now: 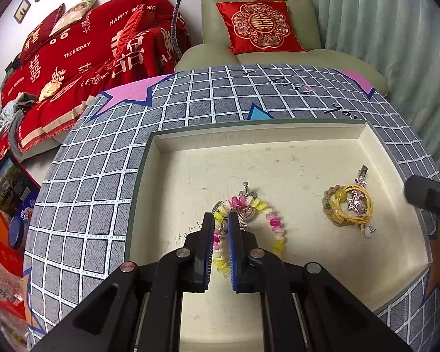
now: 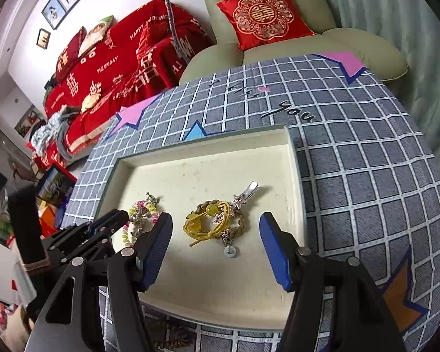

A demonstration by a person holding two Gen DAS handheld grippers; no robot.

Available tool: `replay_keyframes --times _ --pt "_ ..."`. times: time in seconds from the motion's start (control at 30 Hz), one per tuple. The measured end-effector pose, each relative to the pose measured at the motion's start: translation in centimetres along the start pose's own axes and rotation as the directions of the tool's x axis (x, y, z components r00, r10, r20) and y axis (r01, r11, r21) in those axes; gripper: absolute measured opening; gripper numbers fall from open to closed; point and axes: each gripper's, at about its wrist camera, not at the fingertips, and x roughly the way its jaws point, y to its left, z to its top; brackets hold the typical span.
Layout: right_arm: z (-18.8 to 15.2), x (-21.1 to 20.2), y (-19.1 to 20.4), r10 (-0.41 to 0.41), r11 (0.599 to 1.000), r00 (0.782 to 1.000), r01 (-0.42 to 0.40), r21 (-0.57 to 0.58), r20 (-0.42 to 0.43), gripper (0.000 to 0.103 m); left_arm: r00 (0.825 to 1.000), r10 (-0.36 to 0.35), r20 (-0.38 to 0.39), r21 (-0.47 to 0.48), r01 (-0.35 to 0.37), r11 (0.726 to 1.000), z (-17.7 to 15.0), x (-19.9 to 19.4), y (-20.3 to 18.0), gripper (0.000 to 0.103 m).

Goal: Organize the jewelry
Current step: 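Open the left tool to drop the beaded bracelet while the right tool releases the cord bracelet, then withdraw both tools from the tray toward the brown bead bracelet and black clip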

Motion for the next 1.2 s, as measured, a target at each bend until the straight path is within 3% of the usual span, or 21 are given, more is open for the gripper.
replay_keyframes --times 0.23,0.27,0.3,0.37,0.4,0.43,0.53,0.57,0.63,0.93,1.2 --pt "0.1 -1.6 -0.6 0.011 1.0 1.0 -0.012 0.025 0.012 0.071 1.0 -0.015 0.016 -0.005 0.015 1.0 0.1 -1.4 -0.1 0.018" --pt "0.0 -1.7 -0.6 0.014 1.0 1.0 -0.014 0.027 0.009 0.073 1.0 -0.02 0.018 -0.006 0.02 1.0 0.1 -1.7 0.0 0.018" --pt "0.0 -1.7 -0.7 0.016 0.999 1.0 -0.016 0.029 0.006 0.083 0.999 -0.025 0.021 -0.007 0.025 1.0 0.1 -1.9 0.0 0.018" --pt "-0.1 -2.0 -0.7 0.03 0.999 1.0 -0.03 0.037 0.005 0.085 0.999 -0.035 0.025 -0.015 0.036 0.999 0.1 -2.4 0.1 0.025" --pt "-0.2 -2.1 -0.8 0.035 0.999 0.999 -0.035 0.039 0.006 0.085 0.999 -0.038 0.026 -0.02 0.038 0.999 0.1 -2.6 0.2 0.083" --pt "-0.3 -2.3 -0.8 0.038 0.998 0.999 -0.038 0.041 0.008 0.085 0.999 -0.019 0.044 -0.033 0.02 0.999 0.1 -3.0 0.3 0.103" --pt "-0.5 -2.7 -0.8 0.041 0.998 0.999 -0.042 0.044 0.012 0.087 0.997 0.02 0.08 -0.005 -0.019 1.0 -0.3 -3.1 -0.2 0.103" --pt "-0.6 -2.9 -0.8 0.04 0.998 0.999 -0.041 0.047 0.012 0.095 0.997 0.022 0.08 0.001 -0.022 1.0 -0.5 -3.0 -0.4 0.103" --pt "-0.9 -3.3 -0.9 0.042 0.998 0.999 -0.043 0.054 0.019 0.103 0.996 0.044 0.082 0.006 -0.045 0.999 -0.9 -2.7 -0.5 0.103" --pt "-2.8 -6.0 0.3 -0.007 1.0 0.997 0.006 0.009 0.073 0.103 0.994 0.034 0.103 0.0 -0.034 0.999 -3.1 -4.7 0.0 0.103" --pt "-6.0 -8.5 1.7 -0.013 1.0 0.999 0.013 -0.026 0.031 0.103 0.994 -0.015 0.11 0.022 0.013 1.0 -7.6 -9.3 0.7 0.103"
